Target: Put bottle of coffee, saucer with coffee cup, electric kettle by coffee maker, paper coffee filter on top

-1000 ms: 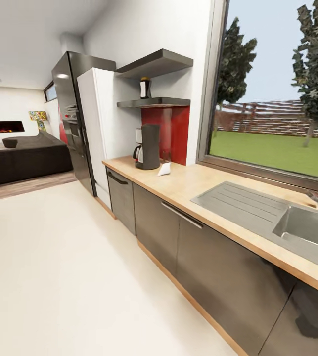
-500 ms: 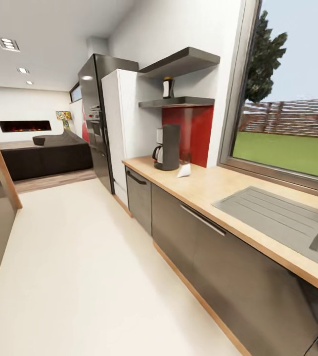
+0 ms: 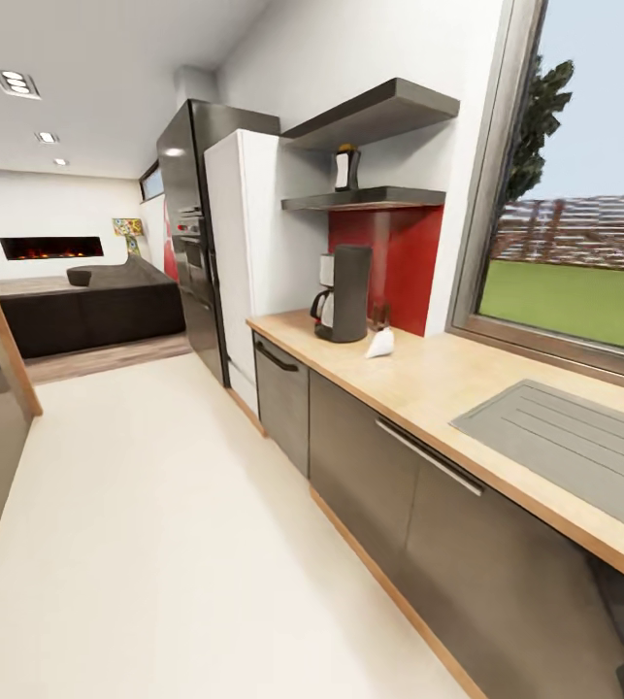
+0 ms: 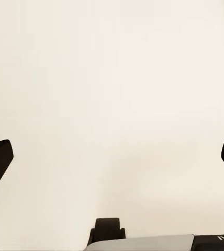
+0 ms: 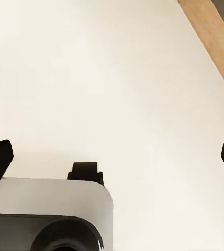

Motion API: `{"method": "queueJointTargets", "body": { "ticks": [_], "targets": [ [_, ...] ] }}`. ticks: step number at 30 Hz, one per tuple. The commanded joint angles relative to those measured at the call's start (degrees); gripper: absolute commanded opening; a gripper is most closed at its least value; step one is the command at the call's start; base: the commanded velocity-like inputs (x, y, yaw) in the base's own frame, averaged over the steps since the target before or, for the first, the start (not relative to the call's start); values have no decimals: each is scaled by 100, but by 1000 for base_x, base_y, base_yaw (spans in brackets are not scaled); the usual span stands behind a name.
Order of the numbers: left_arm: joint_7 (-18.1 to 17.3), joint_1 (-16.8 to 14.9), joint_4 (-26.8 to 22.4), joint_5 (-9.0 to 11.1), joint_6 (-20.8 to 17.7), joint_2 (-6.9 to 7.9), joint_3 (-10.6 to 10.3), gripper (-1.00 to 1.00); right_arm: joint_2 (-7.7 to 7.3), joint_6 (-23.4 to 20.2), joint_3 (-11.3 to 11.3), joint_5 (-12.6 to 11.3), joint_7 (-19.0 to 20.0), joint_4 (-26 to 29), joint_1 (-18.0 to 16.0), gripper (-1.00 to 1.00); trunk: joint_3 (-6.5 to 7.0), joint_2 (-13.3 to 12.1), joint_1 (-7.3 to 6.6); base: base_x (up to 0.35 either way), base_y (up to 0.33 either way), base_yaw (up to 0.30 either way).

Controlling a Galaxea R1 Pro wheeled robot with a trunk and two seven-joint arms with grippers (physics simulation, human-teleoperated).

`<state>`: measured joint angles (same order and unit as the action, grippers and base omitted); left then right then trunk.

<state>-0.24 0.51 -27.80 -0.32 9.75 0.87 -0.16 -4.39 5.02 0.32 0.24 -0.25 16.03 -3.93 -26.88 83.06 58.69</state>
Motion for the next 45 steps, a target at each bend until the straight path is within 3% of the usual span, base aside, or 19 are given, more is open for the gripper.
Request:
{"method": "queueJointTargets", "body": {
  "ticks": [1,26,45],
  "targets": [
    [-2,1,-6,-3,9,1,-2,100,-1,22,3,2,-6,-4,-3,100,-5,2,3,316,117,87],
    [-2,1,-6,-3,9,1,-2,100,3,22,4,2,-14,-4,-3,100,-5,2,3,325,45,243],
    [-2,1,-6,-4,9,1,3,100,-1,20,-5,-6,-1,-7,-3,100,-5,2,3,281,0,-21]
  ]
}}
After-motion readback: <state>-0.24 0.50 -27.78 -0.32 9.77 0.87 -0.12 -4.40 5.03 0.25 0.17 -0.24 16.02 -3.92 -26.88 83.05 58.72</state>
